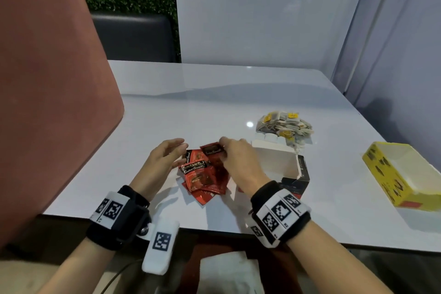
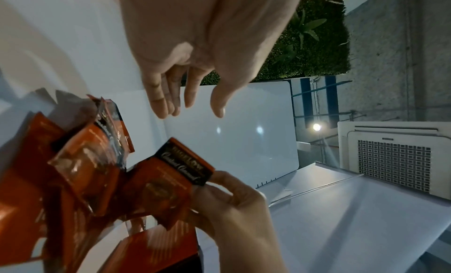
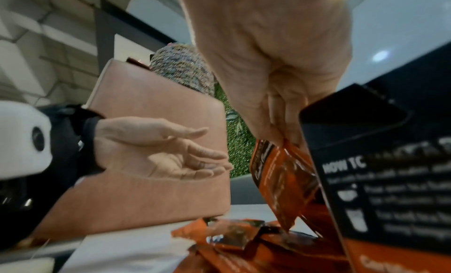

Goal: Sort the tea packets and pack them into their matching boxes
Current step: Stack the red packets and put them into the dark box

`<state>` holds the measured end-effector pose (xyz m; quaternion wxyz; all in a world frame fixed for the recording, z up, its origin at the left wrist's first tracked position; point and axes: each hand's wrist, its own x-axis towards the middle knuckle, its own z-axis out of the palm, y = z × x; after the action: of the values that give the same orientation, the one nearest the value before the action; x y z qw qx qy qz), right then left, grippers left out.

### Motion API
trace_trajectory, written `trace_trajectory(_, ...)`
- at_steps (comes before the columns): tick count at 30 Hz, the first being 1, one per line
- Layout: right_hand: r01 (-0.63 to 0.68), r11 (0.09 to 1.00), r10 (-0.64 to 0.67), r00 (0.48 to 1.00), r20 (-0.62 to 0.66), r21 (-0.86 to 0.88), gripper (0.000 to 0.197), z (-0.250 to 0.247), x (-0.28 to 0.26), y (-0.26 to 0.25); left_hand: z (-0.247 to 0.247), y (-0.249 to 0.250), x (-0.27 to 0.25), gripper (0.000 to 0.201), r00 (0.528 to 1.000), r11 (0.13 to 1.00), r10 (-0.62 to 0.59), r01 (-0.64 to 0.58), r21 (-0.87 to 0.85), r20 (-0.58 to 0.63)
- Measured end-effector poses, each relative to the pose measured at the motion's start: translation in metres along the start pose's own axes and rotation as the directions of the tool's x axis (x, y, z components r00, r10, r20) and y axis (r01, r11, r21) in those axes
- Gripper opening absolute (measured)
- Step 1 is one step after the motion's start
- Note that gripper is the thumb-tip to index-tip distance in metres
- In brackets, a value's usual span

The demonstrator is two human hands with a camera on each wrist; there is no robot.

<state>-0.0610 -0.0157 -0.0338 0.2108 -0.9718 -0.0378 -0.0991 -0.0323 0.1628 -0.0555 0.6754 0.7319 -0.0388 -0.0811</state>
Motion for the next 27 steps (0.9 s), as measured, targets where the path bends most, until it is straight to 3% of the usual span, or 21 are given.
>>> trace_trajectory(3, -0.032, 0.973, 0.064, 0.989, -0.134, 0.228, 0.022, -0.006, 0.004, 0.004, 0.007, 0.003, 0.001, 0.049, 1.000, 0.999, 0.015, -0.016, 0.036, 0.025)
trace_trajectory(5, -0.034, 0.905, 0.122, 0.976, -0.182, 0.424, 0.022, -0.011, 0.005, 0.003, 0.013, 0.008, 0.002, 0.054, 0.997, 0.999, 0.008, -0.011, 0.031, 0.080)
trace_trajectory(8, -0.110, 0.711, 0.158, 0.987, -0.006, 0.694, 0.018, -0.014, 0.005, -0.003, 0.021, 0.015, -0.001, 0.046, 0.976, 0.994, 0.000, 0.024, -0.108, 0.217)
trace_trajectory(10, -0.134, 0.657, 0.125, 0.990, 0.068, 0.742, 0.016, -0.012, 0.007, -0.006, 0.020, 0.018, -0.004, 0.033, 0.973, 0.983, -0.006, 0.048, -0.176, 0.229)
trace_trajectory(12, -0.107, 0.765, 0.095, 0.994, 0.053, 0.635, 0.017, -0.008, 0.013, -0.007, 0.009, 0.018, -0.003, 0.021, 0.990, 0.976, -0.009, 0.039, -0.215, 0.141)
trace_trajectory(14, -0.073, 0.940, 0.049, 0.996, 0.079, 0.334, 0.023, -0.001, 0.017, -0.010, -0.009, 0.016, -0.001, 0.021, 0.997, 0.972, -0.020, 0.036, -0.233, 0.068)
trace_trajectory(15, -0.060, 0.985, 0.035, 0.987, 0.155, 0.164, 0.025, 0.002, 0.017, -0.013, -0.016, 0.015, -0.001, 0.022, 0.998, 0.971, -0.035, 0.047, -0.235, 0.056)
trace_trajectory(19, -0.063, 0.957, 0.190, 0.873, 0.449, -0.284, 0.039, 0.040, 0.019, -0.024, -0.023, 0.013, -0.004, 0.027, 0.989, 0.965, -0.096, 0.121, -0.234, 0.116)
trace_trajectory(22, -0.150, 0.934, 0.283, 0.863, 0.418, -0.323, 0.048, 0.059, 0.025, -0.023, -0.019, 0.009, -0.006, 0.034, 0.982, 0.960, -0.093, 0.133, -0.248, 0.167)
trace_trajectory(27, -0.067, 0.976, 0.117, 0.964, 0.239, -0.207, 0.032, 0.037, 0.022, -0.024, -0.015, 0.006, -0.007, 0.023, 0.988, 0.959, -0.068, 0.102, -0.264, 0.137)
